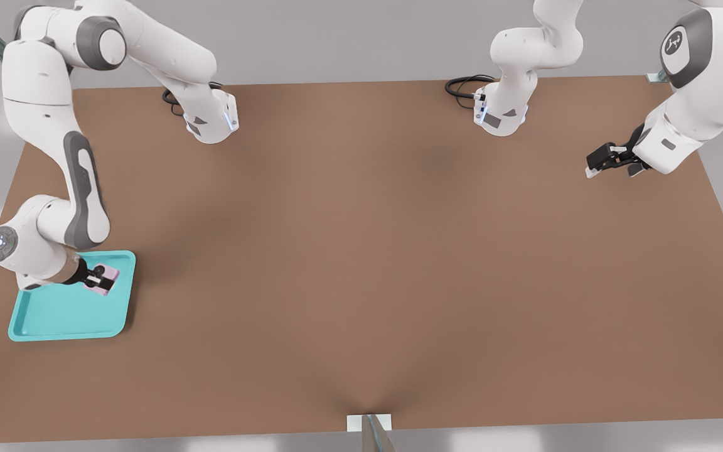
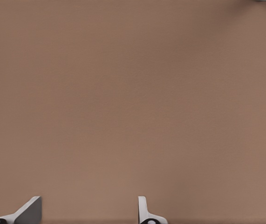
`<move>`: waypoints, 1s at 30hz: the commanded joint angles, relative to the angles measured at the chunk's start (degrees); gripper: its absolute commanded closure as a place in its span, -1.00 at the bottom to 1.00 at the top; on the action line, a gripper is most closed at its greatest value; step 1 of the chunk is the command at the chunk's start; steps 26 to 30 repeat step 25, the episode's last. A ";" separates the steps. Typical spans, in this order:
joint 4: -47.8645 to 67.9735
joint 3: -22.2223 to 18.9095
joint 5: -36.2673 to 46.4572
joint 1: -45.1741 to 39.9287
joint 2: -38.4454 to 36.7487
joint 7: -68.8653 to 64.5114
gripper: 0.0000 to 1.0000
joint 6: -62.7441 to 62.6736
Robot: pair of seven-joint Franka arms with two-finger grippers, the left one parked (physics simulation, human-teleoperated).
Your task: Keep left arm still and place phone on the tray with right arm
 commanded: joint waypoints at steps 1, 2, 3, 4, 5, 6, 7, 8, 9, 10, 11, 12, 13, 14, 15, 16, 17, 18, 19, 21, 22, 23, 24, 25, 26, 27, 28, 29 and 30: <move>0.23 0.01 -0.11 -1.43 1.09 -29.19 -0.63 1.13; 0.23 0.01 -0.11 -1.34 1.62 -29.19 -1.00 1.13; 0.50 0.01 -0.11 -1.34 1.89 -29.10 -1.00 1.04; 0.85 0.01 -0.11 -1.34 1.80 -29.19 -1.00 0.87; 1.55 0.09 -0.11 -1.34 0.92 -29.54 -1.00 -0.18; 1.73 0.44 -0.11 -1.34 -0.92 -30.07 -1.00 -1.77; 3.13 2.02 -0.02 -1.43 -4.61 -29.98 -1.00 -6.06; 9.36 5.18 0.07 -0.99 -8.13 -28.23 -1.00 -18.62; 17.81 10.37 -0.11 -0.55 -8.13 -21.81 -1.00 -28.04; 23.17 14.68 -0.20 -0.47 -8.13 -17.68 -1.00 -31.38; 25.01 18.01 -0.46 -0.55 -8.22 -14.61 -1.00 -32.00; 25.19 19.17 -0.20 0.14 -13.39 -12.67 -1.00 -34.45; 25.11 10.84 -0.11 10.06 -16.30 -10.29 -1.00 -36.57; 25.02 -1.45 0.07 21.99 -19.37 -7.40 -1.00 -38.77; 25.11 -4.99 -0.02 26.94 -22.19 -5.89 -1.00 -42.11; 24.93 -8.96 1.12 30.73 -23.86 -5.11 -1.00 -42.64; 22.47 -8.96 2.18 31.09 -25.27 -4.49 -1.00 -42.73; 21.94 -9.13 2.18 31.35 -25.62 -4.40 -1.00 -42.73; 21.06 -9.13 2.18 31.44 -26.15 -4.40 -1.00 -42.73; 20.54 -9.13 2.18 31.44 -26.24 -4.49 -1.00 -43.08; 20.54 -9.05 2.18 31.44 -26.24 -4.58 -1.00 -43.08; 20.54 -9.13 2.18 31.44 -26.24 -4.58 -1.00 -43.08; 20.54 -9.05 2.18 31.44 -26.15 -4.58 -1.00 -43.08; 20.54 -9.05 2.09 31.44 -26.06 -4.58 -1.00 -42.99; 20.54 -9.05 2.09 31.44 -26.06 -4.58 -1.00 -42.99; 20.54 -9.05 2.09 31.44 -26.06 -4.58 -1.00 -42.99; 20.54 -9.05 2.09 31.44 -26.06 -4.58 -1.00 -42.99; 20.54 -9.05 2.09 31.44 -26.06 -4.58 -1.00 -42.99; 20.54 -9.05 2.09 31.44 -26.06 -4.58 -1.00 -42.99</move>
